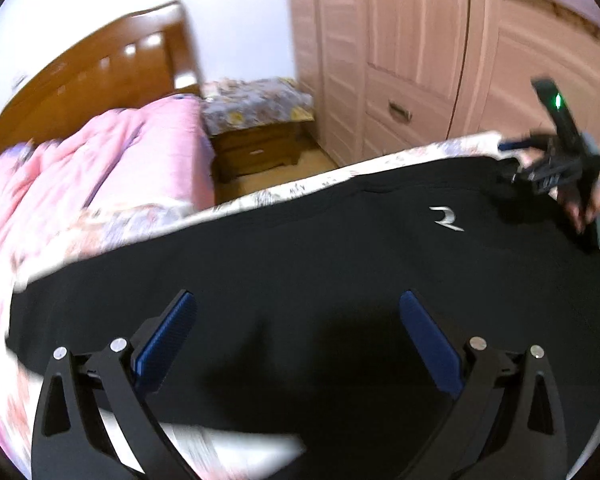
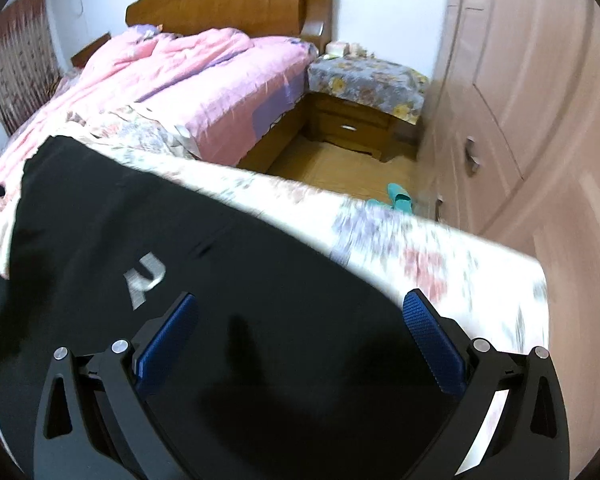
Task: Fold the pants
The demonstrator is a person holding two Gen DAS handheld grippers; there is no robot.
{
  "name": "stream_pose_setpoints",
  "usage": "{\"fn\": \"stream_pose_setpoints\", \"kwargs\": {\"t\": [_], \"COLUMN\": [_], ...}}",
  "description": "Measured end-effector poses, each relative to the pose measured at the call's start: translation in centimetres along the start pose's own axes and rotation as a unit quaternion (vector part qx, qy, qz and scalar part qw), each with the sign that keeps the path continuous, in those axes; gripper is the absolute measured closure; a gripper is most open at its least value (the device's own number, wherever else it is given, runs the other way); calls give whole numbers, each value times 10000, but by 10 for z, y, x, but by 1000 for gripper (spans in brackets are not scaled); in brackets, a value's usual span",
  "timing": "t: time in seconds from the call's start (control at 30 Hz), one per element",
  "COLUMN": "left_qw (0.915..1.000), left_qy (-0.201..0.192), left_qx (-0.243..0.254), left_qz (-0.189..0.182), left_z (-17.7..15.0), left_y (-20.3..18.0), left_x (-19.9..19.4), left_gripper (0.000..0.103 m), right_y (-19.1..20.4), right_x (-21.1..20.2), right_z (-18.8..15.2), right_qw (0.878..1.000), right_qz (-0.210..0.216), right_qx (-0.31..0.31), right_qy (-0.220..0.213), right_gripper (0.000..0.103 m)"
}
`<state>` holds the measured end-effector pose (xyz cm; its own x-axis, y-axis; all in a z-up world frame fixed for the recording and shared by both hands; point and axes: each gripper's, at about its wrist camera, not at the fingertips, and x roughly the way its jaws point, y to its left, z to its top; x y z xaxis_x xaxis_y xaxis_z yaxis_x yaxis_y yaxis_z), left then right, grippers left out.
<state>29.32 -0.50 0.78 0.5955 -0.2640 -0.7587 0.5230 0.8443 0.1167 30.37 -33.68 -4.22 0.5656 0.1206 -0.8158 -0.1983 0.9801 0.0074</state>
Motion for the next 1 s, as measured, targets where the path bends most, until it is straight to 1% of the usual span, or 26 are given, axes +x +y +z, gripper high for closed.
{"fn": "stream_pose_setpoints", "kwargs": {"t": [0.07, 0.13, 0.17, 0.2, 0.23, 0.27, 0.3, 0.33, 0.37, 0.4, 0.43, 0.47, 0.5, 0.6, 0.7, 0.8, 0.87, 0.9, 0.93, 1.0], "left_qw": [9994, 9975, 9962, 9932, 9911, 9885, 9843, 9820, 9798, 9765, 9730, 9719, 9706, 9655, 9578, 9439, 9326, 9306, 9286, 9216], "left_qy": [61, 156, 195, 248, 259, 283, 300, 301, 310, 349, 371, 339, 297, 277, 293, 494, 718, 771, 842, 980], "left_qx": [325, 577, 640, 713, 772, 855, 990, 1039, 1056, 1058, 1095, 1141, 1173, 1269, 1557, 1857, 1974, 2017, 2075, 2053], "left_qz": [-95, -372, -566, -886, -1051, -1212, -1427, -1551, -1669, -1845, -1997, -2030, -2080, -2259, -2396, -2687, -2934, -2956, -2959, -3144], "left_z": [14, 27, 31, 37, 40, 43, 48, 50, 53, 55, 60, 62, 64, 74, 79, 82, 82, 81, 81, 79], "left_y": [6, 14, 17, 22, 23, 26, 29, 32, 33, 34, 37, 40, 41, 44, 37, 30, 27, 27, 27, 28], "left_x": [23, 47, 57, 67, 73, 79, 86, 88, 91, 95, 99, 100, 101, 105, 107, 111, 117, 119, 123, 125], "left_gripper": [2, 2, 2, 2, 2, 2, 2, 2, 2, 2, 2, 2, 2, 2, 2, 2, 3, 4, 7, 22], "right_y": [-7, -9, -8, -7, -6, -5, -3, -1, -1, 0, 2, 3, 6, 13, 36, 53, 58, 58, 60, 63], "right_x": [16, 26, 27, 27, 29, 31, 31, 32, 31, 27, 23, 19, 11, -11, -49, -91, -108, -115, -123, -130], "right_z": [12, 17, 17, 17, 17, 16, 15, 13, 12, 11, 10, 9, 6, -3, -18, -28, -35, -39, -43, -50], "right_qw": [9997, 9984, 9975, 9966, 9952, 9933, 9921, 9898, 9874, 9857, 9849, 9852, 9866, 9877, 9843, 9798, 9782, 9778, 9774, 9773], "right_qz": [174, 422, 514, 577, 649, 756, 810, 926, 1105, 1237, 1262, 1191, 983, 678, 279, 87, 92, 95, 101, 112], "right_qx": [-147, -310, -415, -527, -648, -766, -837, -949, -987, -1008, -1073, -1155, -1257, -1407, -1691, -1746, -1724, -1720, -1703, -1673], "right_qy": [98, 228, 250, 272, 336, 423, 463, 529, 557, 543, 496, 441, 353, 45, -423, -970, -1157, -1197, -1251, -1297], "right_gripper": [4, 4, 4, 4, 5, 8, 19, 31, 36, 47, 65, 76, 91, 94, 94, 95, 95, 95, 95, 95]}}
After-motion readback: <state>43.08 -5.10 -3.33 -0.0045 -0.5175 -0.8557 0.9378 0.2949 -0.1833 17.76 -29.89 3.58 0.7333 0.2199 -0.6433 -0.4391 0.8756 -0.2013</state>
